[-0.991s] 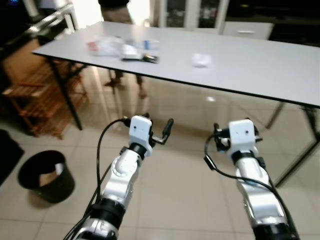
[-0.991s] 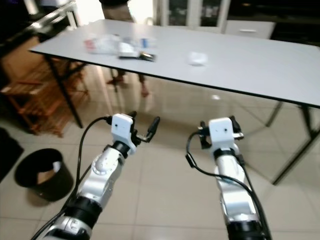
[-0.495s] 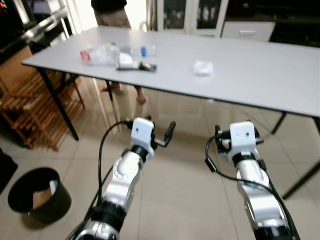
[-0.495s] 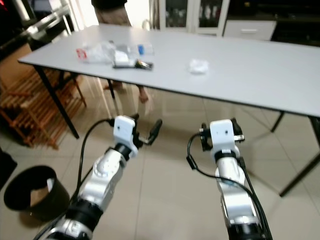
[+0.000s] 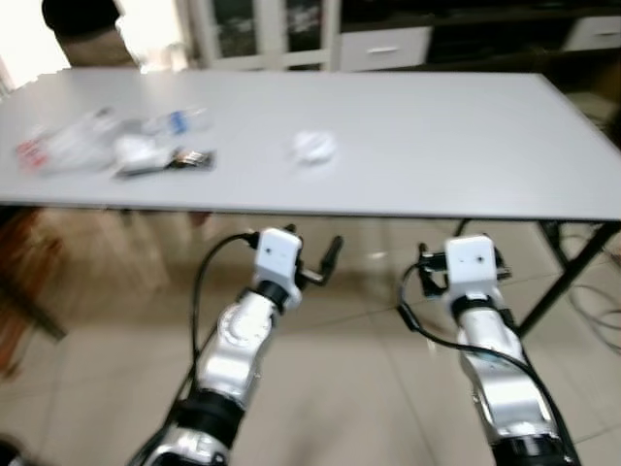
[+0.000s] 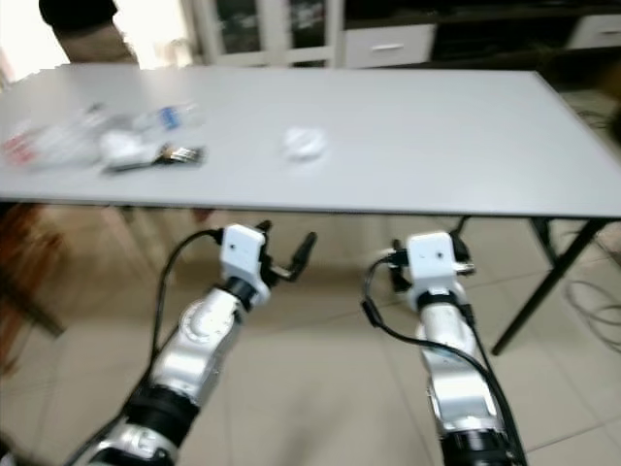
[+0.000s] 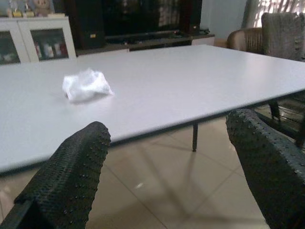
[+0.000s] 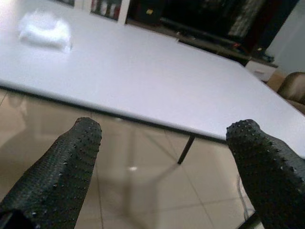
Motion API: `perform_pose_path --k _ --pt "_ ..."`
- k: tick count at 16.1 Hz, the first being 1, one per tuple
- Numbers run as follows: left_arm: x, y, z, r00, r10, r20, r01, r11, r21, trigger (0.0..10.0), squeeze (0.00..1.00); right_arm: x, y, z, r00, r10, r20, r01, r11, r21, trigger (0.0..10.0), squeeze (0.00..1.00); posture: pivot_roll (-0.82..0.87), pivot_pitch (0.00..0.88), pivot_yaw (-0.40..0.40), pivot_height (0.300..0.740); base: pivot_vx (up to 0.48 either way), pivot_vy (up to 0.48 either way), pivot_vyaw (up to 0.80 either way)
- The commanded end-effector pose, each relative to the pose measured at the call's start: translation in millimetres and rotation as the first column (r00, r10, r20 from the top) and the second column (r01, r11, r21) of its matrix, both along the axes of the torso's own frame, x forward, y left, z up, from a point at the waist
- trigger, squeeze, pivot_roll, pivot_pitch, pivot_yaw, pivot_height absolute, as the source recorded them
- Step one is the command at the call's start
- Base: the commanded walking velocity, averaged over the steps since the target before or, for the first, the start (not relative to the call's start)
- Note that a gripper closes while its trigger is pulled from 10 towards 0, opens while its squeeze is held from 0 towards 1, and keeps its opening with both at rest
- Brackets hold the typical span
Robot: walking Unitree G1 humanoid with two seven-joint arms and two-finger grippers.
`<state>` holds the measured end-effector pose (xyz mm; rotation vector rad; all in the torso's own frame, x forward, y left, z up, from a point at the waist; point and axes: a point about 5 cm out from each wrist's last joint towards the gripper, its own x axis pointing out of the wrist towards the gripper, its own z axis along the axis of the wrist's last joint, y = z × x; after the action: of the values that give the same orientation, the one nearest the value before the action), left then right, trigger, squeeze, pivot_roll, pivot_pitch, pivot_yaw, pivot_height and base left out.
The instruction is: Picking trash to rubbish bin
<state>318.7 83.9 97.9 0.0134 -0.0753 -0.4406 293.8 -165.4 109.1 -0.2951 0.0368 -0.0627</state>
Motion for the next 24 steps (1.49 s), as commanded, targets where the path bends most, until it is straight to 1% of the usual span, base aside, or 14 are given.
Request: perform_pose_path --k 1,3,7,9,10,11,12,21,24 --pt "1.4 6.3 1.3 1.0 0.025 0.006 -0.025 1.0 0.005 10.0 0.0 0.4 6.5 1.4 1.0 0.022 0.005 -0.022 1.0 0.001 10.0 0.0 -0.04 0.004 0.014 0.74 0.469 0.0 -0.74" --pt "1.4 6.7 1.6 1.0 0.029 0.007 -0.029 1.0 0.005 10.0 0.0 -0.3 9.1 2.2 0.999 0.042 0.015 -0.042 0.999 -0.019 10.0 0.0 -0.04 0.004 0.014 0.74 0.469 0.0 0.0" --pt "1.6 5.6 1.6 0.999 0.031 0.005 -0.032 0.999 0.006 10.0 0.0 -0.1 10.3 2.7 0.998 0.054 0.015 -0.054 0.998 -0.024 10.0 0.0 -0.05 0.005 0.014 0.74 0.466 0.0 -0.13" --pt "2.2 6.9 1.2 0.999 0.046 0.004 -0.047 0.999 0.014 10.0 0.0 -0.1 10.5 2.5 0.998 0.06 0.013 -0.059 0.998 -0.025 10.0 0.0 -0.05 0.005 0.013 0.74 0.409 0.0 0.26" --pt "3.5 9.5 0.4 0.997 0.075 0.0 -0.075 0.997 0.033 10.0 0.0 -0.1 10.9 2.2 0.998 0.064 0.013 -0.063 0.998 -0.026 10.0 0.0 -0.05 0.005 0.013 0.74 0.281 0.0 0.0" --pt "4.6 12.5 -1.1 0.994 0.107 -0.015 -0.106 0.994 0.024 10.0 0.0 -0.2 11.2 2.0 0.998 0.066 0.012 -0.066 0.997 -0.027 10.0 0.0 -0.05 0.005 0.013 0.74 0.0 0.0 0.0" --pt "5.2 14.0 -1.4 0.993 0.117 -0.019 -0.116 0.993 0.026 10.0 0.0 -0.3 11.6 2.0 0.997 0.071 0.011 -0.07 0.997 -0.024 10.0 0.0 -0.05 0.005 0.013 0.74 0.0 0.0 0.8" --pt "6.3 13.4 -0.2 0.994 0.11 -0.014 -0.11 0.993 0.044 10.0 0.0 -1.4 15.2 0.1 0.997 0.081 0.011 -0.081 0.997 -0.014 10.0 0.0 -0.04 0.007 0.022 0.74 0.0 0.0 0.8" --pt "10.2 18.9 1.9 0.993 0.114 -0.013 -0.113 0.992 0.059 10.0 0.0 -0.7 12.9 -1.3 0.998 0.056 0.003 -0.056 0.998 -0.015 10.0 0.0 -0.04 0.008 0.021 0.74 0.0 0.0 0.18"
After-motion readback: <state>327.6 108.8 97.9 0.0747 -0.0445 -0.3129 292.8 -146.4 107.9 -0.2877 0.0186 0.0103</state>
